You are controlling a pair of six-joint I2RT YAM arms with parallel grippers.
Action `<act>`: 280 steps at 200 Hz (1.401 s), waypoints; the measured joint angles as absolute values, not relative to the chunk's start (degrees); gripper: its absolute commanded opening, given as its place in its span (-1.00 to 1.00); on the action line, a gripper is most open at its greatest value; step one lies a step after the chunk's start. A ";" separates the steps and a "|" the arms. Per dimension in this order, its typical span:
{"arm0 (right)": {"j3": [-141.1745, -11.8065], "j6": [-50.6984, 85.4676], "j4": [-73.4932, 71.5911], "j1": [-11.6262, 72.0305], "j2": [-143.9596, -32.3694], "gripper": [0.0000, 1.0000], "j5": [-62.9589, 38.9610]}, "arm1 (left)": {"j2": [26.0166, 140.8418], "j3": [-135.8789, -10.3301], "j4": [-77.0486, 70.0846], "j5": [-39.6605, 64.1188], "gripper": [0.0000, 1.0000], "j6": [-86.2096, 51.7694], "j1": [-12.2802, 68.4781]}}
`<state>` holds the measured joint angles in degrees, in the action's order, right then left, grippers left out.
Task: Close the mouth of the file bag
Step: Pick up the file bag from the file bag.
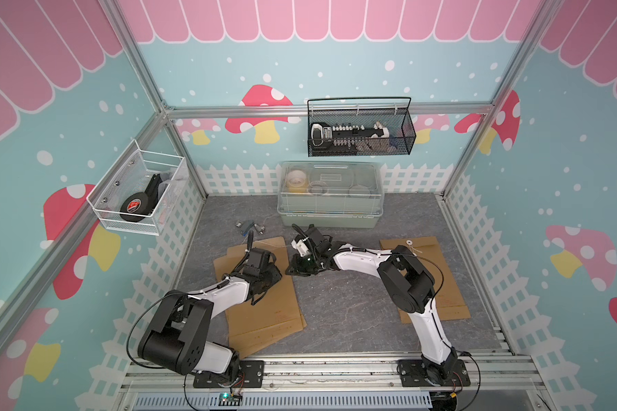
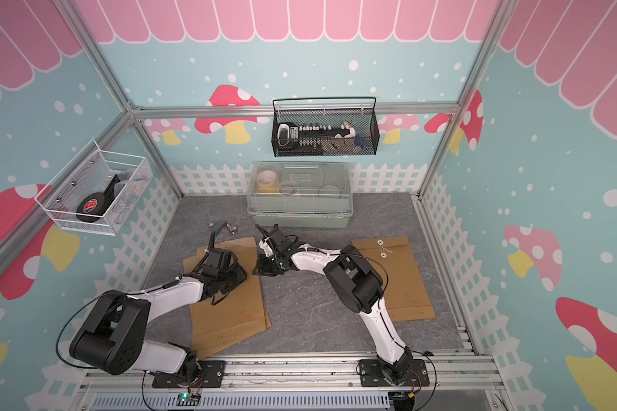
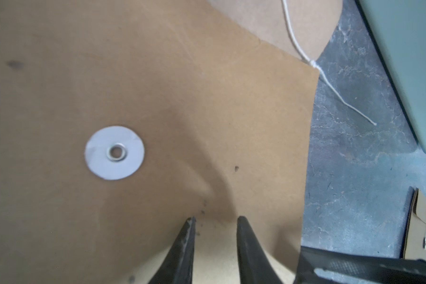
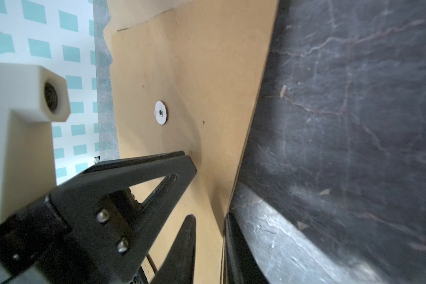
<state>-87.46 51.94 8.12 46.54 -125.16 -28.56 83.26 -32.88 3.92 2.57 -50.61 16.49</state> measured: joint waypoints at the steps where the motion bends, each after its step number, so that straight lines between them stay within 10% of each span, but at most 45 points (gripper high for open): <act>1: -87.44 51.96 8.05 46.54 -125.19 -0.61 -28.56 | 83.35 -32.84 3.86 2.59 -0.48 -50.63 16.49; 49: -85.17 55.46 2.63 46.50 -126.50 -1.00 -29.69 | 84.55 -32.60 0.73 4.25 -0.54 -50.74 16.58; 147: -68.36 65.58 -5.26 41.08 -113.89 -1.00 -38.72 | 68.16 -50.50 20.05 10.46 0.14 -42.85 7.99; 208: -63.31 46.74 15.59 30.39 -95.74 -1.00 -36.12 | 70.22 -48.97 22.37 12.19 0.47 -40.86 8.05; 280: -53.49 43.72 11.92 27.86 -100.20 -0.92 -37.47 | 86.56 -41.12 14.26 10.72 0.45 -43.99 18.79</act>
<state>-53.49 43.72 11.92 27.86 -100.20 -37.47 86.56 -41.12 14.26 10.72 -43.99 18.79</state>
